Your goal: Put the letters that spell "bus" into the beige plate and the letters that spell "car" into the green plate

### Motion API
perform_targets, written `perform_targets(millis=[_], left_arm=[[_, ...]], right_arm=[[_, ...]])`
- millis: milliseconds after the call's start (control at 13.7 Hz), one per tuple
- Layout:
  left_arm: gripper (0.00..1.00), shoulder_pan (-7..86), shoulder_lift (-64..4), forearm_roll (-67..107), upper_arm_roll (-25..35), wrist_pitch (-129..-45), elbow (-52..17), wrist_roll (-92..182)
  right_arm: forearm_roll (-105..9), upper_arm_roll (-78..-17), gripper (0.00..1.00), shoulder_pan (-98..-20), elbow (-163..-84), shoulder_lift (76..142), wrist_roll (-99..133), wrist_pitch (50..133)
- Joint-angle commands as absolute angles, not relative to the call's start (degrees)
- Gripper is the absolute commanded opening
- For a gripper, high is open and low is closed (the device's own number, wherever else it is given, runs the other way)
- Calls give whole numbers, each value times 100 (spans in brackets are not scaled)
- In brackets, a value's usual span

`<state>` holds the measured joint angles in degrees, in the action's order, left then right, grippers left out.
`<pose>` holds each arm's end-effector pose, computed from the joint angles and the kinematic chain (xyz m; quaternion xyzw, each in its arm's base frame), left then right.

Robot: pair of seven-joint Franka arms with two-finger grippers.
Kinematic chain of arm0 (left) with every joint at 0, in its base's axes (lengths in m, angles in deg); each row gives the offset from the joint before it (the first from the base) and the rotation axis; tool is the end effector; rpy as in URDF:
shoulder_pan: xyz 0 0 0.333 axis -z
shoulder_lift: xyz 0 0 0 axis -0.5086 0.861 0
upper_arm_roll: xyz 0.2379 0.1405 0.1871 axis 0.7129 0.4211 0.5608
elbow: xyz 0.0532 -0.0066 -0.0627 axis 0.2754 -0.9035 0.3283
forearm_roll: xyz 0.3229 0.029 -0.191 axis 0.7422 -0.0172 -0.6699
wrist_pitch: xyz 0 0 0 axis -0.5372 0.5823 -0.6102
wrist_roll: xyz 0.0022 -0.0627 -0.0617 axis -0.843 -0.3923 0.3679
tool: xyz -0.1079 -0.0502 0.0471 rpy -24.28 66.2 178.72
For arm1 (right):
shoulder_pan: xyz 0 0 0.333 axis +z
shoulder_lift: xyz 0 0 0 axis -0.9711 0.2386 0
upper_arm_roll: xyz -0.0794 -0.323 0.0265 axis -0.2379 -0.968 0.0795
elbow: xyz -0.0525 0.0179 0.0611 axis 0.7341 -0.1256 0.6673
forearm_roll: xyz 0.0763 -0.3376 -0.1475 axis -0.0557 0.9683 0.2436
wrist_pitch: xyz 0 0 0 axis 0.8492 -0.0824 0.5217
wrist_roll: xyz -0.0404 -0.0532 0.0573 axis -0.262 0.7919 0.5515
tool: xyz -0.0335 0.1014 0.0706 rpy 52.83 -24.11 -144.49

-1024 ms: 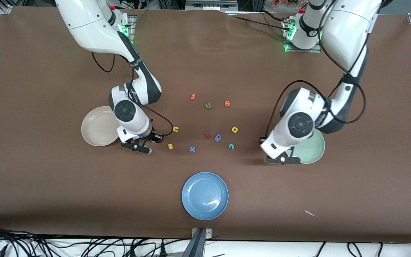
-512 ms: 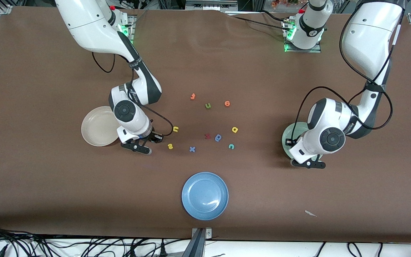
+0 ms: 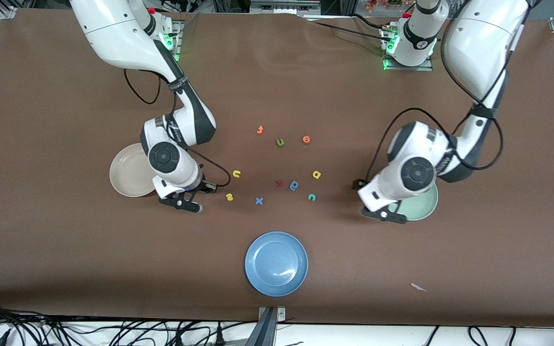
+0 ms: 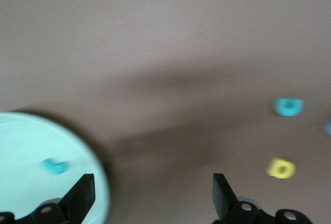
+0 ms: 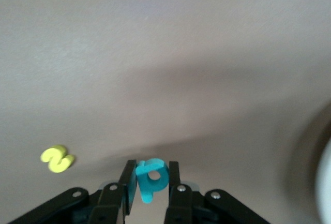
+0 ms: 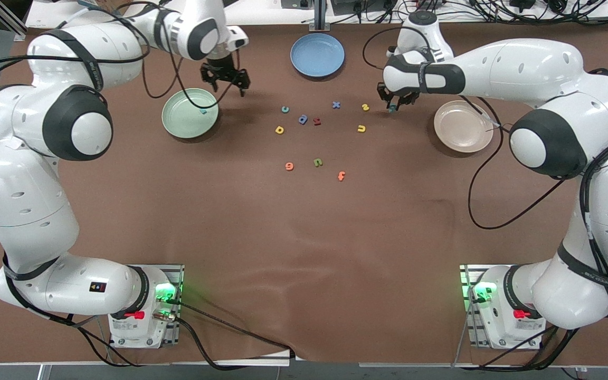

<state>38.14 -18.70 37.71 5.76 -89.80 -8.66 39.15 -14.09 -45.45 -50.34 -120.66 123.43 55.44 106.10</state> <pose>0.6323 -0.2543 0.2682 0.9899 -0.1295 -0.0565 0.0123 0.6199 0.2632 0.2200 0.9936 -0.1086 -0.0284 0.0128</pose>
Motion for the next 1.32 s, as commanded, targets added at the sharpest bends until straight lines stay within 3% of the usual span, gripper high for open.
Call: perform_targets(millis=[0, 220, 439, 805, 878, 951, 1024, 1244], left_arm=[[100, 4277, -1626, 3913, 596, -9498, -675, 3925], [99, 4585, -1310, 3922, 631, -9685, -289, 3925], [64, 4613, -1081, 3861, 640, -10140, -252, 3828], [64, 4823, -808, 3922, 675, -10501, -252, 3055], [64, 4832, -747, 3931, 684, -10615, -252, 3055], [64, 4893, -711, 3931, 684, -10677, -252, 3037], [64, 4989, -668, 3957, 701, -10722, -252, 3011], [64, 5122, -624, 4282, 868, -10722, -270, 2950]], right_arm=[[-1331, -4789, 6, -5211, -12057, 12096, 4767, 9957], [-1331, -5168, 6, -5211, -12600, 11579, 3932, 9821], [-1331, -5493, 6, -5211, -13592, 10919, 3272, 10285], [-1375, -5784, 6, -5211, -15342, 10267, 2611, 12112], [-1375, -5793, 14, -5220, -15449, 10258, 2602, 12281], [-1410, -5793, 62, -5220, -15433, 10249, 2628, 12274], [-1427, -5828, 100, -5220, -15406, 10258, 2611, 12265], [-1436, -5855, 100, -5220, -15214, 10153, 2610, 11802]])
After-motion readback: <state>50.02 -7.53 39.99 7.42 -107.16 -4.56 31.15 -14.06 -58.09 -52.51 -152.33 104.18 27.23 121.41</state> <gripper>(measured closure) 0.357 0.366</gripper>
